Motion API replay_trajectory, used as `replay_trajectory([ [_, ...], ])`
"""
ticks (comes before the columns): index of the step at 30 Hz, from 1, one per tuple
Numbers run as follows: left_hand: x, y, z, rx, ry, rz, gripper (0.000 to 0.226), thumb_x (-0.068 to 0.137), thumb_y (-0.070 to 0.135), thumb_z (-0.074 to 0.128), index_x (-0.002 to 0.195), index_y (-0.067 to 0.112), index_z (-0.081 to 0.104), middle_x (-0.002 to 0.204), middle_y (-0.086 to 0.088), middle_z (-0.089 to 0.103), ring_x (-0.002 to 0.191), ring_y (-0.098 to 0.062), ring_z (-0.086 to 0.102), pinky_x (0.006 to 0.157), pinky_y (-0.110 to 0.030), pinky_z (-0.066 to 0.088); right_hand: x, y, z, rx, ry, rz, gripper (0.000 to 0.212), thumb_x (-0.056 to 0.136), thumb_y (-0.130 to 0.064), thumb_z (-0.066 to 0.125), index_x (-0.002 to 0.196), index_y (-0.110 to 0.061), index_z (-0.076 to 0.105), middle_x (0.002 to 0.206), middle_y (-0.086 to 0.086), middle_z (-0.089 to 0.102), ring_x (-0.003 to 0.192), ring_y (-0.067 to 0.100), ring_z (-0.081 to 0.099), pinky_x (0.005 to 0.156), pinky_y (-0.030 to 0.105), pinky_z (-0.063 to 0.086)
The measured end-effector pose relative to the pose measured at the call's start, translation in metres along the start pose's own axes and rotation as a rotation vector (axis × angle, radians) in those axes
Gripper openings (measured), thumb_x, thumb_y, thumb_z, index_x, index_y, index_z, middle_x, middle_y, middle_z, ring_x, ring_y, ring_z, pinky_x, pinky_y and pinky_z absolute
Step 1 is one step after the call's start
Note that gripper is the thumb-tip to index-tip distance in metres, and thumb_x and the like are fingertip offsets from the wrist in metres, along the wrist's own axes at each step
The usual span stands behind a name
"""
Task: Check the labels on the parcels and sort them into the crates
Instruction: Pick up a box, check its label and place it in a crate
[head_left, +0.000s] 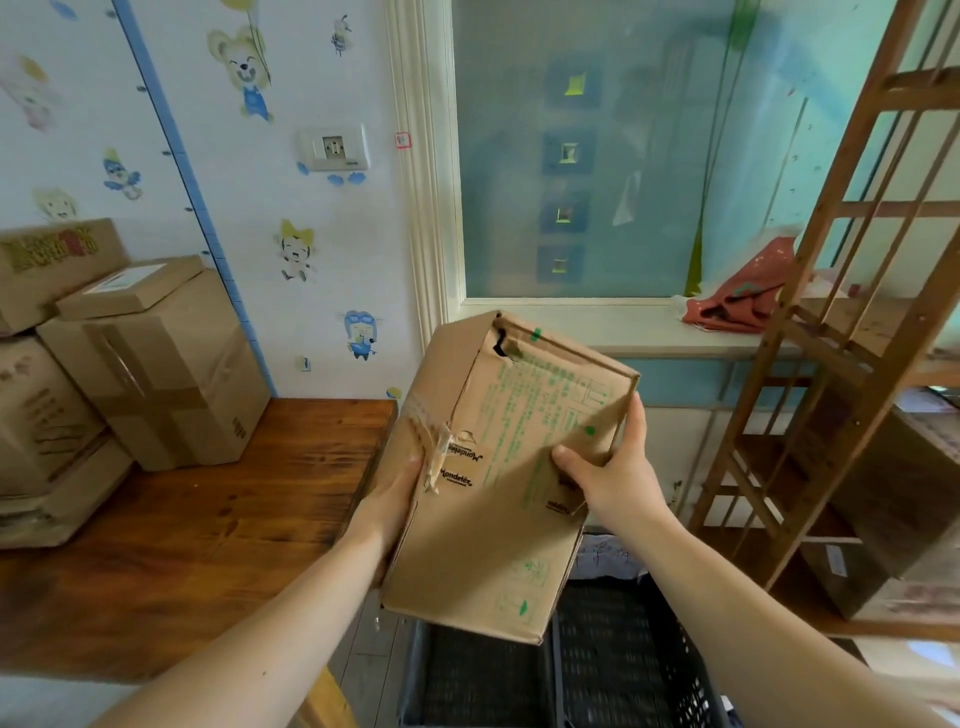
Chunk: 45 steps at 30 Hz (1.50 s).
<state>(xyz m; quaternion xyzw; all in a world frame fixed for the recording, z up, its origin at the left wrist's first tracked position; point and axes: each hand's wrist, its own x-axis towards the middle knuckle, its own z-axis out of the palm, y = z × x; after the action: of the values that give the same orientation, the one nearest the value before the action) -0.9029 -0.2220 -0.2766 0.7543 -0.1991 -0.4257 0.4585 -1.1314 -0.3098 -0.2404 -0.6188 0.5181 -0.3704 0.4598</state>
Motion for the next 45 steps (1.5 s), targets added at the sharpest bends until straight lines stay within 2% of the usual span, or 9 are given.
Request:
replay_trajectory([
  [5, 0.001, 0.000, -0.001, 0.035, 0.063, 0.141, 0.071, 0.086, 0.073, 0.047, 0.143, 0.029, 0.049, 0.136, -0.010, 0.058, 0.118, -0.033, 0.056, 0.105, -0.045, 0.042, 0.005, -0.006, -0.003, 0.054, 0.121, -0.006, 0.095, 0.081, -0.016, 0.080, 0.152, -0.017, 0.017, 0.141, 0.004, 0.047, 0.124, 0.023, 0.050, 0.094, 0.035, 0.045],
  [10, -0.003, 0.005, -0.004, 0.114, 0.098, 0.209, 0.069, 0.088, 0.069, 0.047, 0.146, 0.031, 0.046, 0.146, -0.006, 0.050, 0.129, -0.031, 0.049, 0.109, -0.043, 0.036, 0.004, -0.012, -0.009, -0.011, 0.100, -0.040, 0.107, 0.081, -0.027, 0.079, 0.154, -0.042, 0.003, 0.138, -0.002, 0.046, 0.116, 0.022, 0.051, 0.084, 0.035, 0.047],
  [14, -0.005, 0.006, -0.007, 0.188, 0.129, 0.234, 0.072, 0.089, 0.064, 0.051, 0.149, 0.026, 0.040, 0.151, -0.005, 0.044, 0.135, -0.030, 0.044, 0.110, -0.041, 0.033, 0.003, -0.011, -0.011, -0.106, 0.147, -0.051, 0.081, 0.077, -0.035, 0.082, 0.142, -0.023, 0.035, 0.144, 0.004, 0.030, 0.113, 0.018, 0.044, 0.093, 0.032, 0.042],
  [19, -0.003, 0.003, -0.012, 0.290, 0.137, 0.272, 0.078, 0.087, 0.067, 0.052, 0.150, 0.024, 0.039, 0.152, -0.002, 0.043, 0.137, -0.027, 0.043, 0.111, -0.042, 0.032, -0.004, -0.006, -0.009, -0.275, 0.098, -0.058, 0.090, 0.071, -0.066, 0.070, 0.143, -0.025, 0.035, 0.139, -0.001, 0.041, 0.128, 0.024, 0.042, 0.107, 0.051, 0.041],
  [22, 0.000, -0.001, -0.015, 0.387, 0.127, 0.288, 0.091, 0.078, 0.080, 0.050, 0.150, 0.027, 0.038, 0.155, -0.002, 0.039, 0.138, -0.029, 0.041, 0.112, -0.045, 0.034, -0.007, -0.007, -0.008, -0.428, 0.068, -0.071, 0.076, 0.075, -0.073, 0.057, 0.129, -0.022, 0.045, 0.129, -0.001, 0.050, 0.125, 0.022, 0.042, 0.105, 0.047, 0.040],
  [25, 0.003, -0.004, -0.015, 0.547, 0.119, 0.305, 0.096, 0.074, 0.085, 0.047, 0.151, 0.029, 0.033, 0.159, 0.000, 0.029, 0.142, -0.031, 0.035, 0.113, -0.046, 0.032, -0.012, -0.010, -0.003, -0.338, 0.008, -0.056, 0.055, 0.083, -0.068, 0.057, 0.115, -0.025, 0.047, 0.112, -0.005, 0.057, 0.104, 0.018, 0.055, 0.082, 0.035, 0.045],
  [31, 0.001, -0.009, -0.008, 0.614, 0.131, 0.289, 0.097, 0.073, 0.085, 0.049, 0.152, 0.033, 0.029, 0.161, 0.002, 0.023, 0.142, -0.035, 0.031, 0.113, -0.051, 0.033, -0.011, -0.005, -0.009, -0.311, 0.014, 0.013, 0.040, 0.089, -0.058, 0.056, 0.110, -0.027, 0.044, 0.092, -0.016, 0.054, 0.080, 0.004, 0.053, 0.060, 0.026, 0.042],
  [37, 0.001, -0.001, -0.001, 0.653, 0.179, 0.334, 0.104, 0.067, 0.087, 0.052, 0.154, 0.038, 0.021, 0.162, 0.000, 0.020, 0.143, -0.036, 0.027, 0.111, -0.055, 0.034, -0.011, 0.009, -0.019, -0.257, -0.023, 0.068, 0.047, 0.093, -0.045, 0.057, 0.135, -0.026, 0.046, 0.105, -0.010, 0.055, 0.094, 0.013, 0.053, 0.064, 0.025, 0.040],
  [45, -0.003, 0.011, 0.013, 0.609, 0.233, 0.370, 0.097, 0.079, 0.064, 0.067, 0.155, 0.034, 0.016, 0.163, -0.004, 0.013, 0.141, -0.034, 0.033, 0.106, -0.050, 0.040, -0.011, 0.015, -0.032, -0.248, -0.041, 0.087, 0.055, 0.095, -0.032, 0.059, 0.145, -0.024, 0.039, 0.114, -0.008, 0.049, 0.105, 0.014, 0.047, 0.090, 0.031, 0.042],
])
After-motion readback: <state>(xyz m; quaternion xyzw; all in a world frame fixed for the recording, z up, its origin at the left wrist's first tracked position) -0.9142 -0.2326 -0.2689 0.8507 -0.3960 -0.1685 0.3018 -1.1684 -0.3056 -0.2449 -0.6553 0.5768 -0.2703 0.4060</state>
